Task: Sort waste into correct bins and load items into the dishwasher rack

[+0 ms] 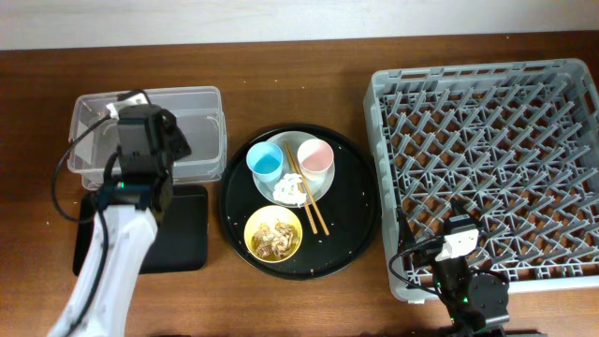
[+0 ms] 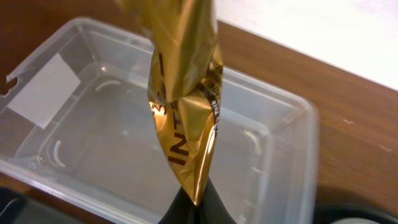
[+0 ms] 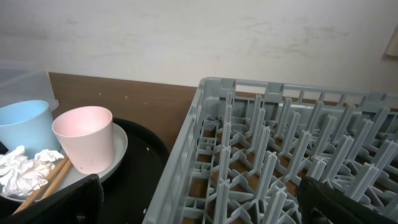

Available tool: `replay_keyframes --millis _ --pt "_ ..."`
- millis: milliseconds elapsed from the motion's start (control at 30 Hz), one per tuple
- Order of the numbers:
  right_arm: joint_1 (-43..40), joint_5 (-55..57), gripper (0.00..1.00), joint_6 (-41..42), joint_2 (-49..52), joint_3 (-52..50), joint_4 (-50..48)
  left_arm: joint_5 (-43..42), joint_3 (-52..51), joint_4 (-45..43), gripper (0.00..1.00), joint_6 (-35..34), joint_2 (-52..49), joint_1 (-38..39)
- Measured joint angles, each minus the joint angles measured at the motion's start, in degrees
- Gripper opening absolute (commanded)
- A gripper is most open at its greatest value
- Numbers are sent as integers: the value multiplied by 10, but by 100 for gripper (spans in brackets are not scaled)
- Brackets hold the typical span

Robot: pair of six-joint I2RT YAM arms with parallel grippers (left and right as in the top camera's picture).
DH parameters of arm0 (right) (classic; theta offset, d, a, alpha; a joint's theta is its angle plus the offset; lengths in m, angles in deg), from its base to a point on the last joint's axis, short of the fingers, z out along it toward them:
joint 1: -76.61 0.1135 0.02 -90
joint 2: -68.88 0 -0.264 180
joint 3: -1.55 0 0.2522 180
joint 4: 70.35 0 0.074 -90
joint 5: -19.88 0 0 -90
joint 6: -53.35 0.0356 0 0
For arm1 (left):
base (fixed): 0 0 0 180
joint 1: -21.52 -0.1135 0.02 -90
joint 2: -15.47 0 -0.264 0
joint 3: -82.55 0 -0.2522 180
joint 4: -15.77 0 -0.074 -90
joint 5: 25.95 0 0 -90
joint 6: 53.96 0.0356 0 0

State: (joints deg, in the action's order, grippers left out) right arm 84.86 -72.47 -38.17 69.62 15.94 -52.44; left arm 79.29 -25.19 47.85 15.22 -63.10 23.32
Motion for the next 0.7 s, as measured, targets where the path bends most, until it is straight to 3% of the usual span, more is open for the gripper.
replay_keyframes --millis 33,67,233,367,467,567,700 --pt "0 0 98 0 0 0 0 1 0 -26 8 -1 -33 -15" --pt "0 0 98 0 0 0 0 3 0 -45 23 -2 -63 -26" --pt "0 0 98 0 0 0 0 2 0 -105 58 -10 -158 -62" --pt "0 0 98 0 0 0 0 -5 0 -141 59 0 -158 -67" --pt "0 0 98 0 0 0 0 -53 1 -117 52 2 -117 -66" --pt "0 0 98 0 0 0 0 -180 5 8 51 2 20 -29" --pt "0 0 98 -1 0 0 0 -242 14 179 55 2 117 86"
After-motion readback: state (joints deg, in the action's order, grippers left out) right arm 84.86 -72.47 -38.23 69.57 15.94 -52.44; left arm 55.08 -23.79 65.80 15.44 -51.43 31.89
